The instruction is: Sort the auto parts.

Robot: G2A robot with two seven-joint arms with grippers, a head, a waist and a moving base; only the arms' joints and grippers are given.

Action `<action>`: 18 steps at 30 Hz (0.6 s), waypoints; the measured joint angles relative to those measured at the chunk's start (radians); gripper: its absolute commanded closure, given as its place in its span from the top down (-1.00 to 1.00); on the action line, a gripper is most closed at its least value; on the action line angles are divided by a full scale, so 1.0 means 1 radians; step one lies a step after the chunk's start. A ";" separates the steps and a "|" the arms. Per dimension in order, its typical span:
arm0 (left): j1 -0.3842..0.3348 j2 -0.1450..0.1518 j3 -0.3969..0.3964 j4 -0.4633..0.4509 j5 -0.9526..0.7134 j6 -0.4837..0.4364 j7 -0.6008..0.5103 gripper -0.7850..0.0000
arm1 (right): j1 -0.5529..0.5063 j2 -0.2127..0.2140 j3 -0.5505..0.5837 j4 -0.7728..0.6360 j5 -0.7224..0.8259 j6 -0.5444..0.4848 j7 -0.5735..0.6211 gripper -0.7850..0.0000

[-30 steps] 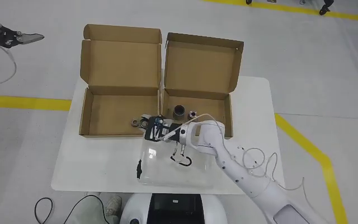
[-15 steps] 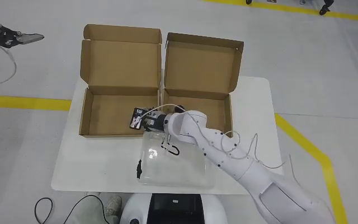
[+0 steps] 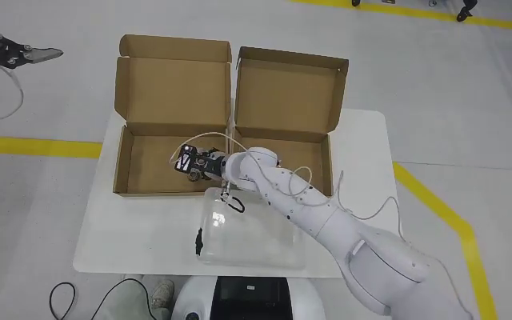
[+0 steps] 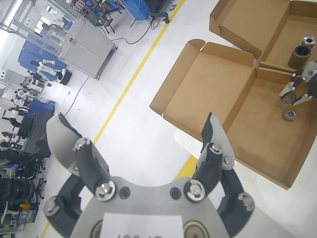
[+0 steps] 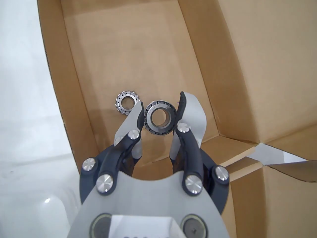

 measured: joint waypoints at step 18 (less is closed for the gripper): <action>0.000 0.000 0.000 0.000 0.000 0.000 0.000 1.00 | 0.040 -0.055 0.018 0.054 -0.050 -0.031 -0.129 0.78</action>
